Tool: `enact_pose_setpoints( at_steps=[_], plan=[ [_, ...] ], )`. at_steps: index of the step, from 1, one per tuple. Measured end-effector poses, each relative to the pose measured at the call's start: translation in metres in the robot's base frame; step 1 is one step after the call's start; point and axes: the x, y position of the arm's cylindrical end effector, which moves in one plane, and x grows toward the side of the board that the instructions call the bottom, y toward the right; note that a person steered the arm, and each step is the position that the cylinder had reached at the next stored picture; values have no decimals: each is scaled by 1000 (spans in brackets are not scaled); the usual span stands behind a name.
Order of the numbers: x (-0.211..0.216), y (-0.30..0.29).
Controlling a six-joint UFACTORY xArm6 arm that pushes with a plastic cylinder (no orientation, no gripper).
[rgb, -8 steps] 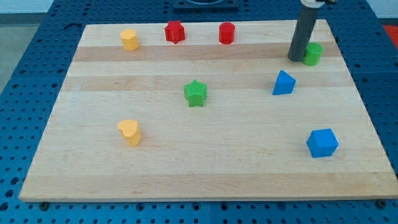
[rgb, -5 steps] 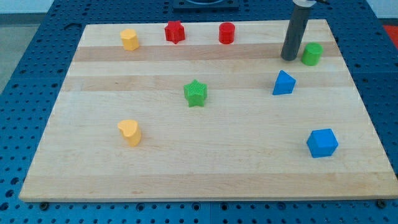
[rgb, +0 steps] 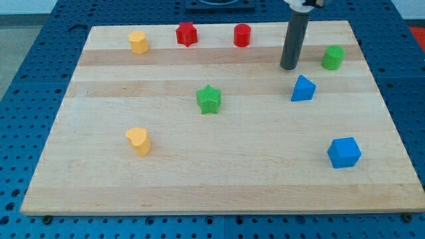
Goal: Slide blue triangle to the center right
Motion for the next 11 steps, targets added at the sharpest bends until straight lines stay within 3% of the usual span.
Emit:
enact_pose_setpoints(
  at_steps=[6,11],
  plan=[
    [22,-49],
    [47,-54]
  ],
)
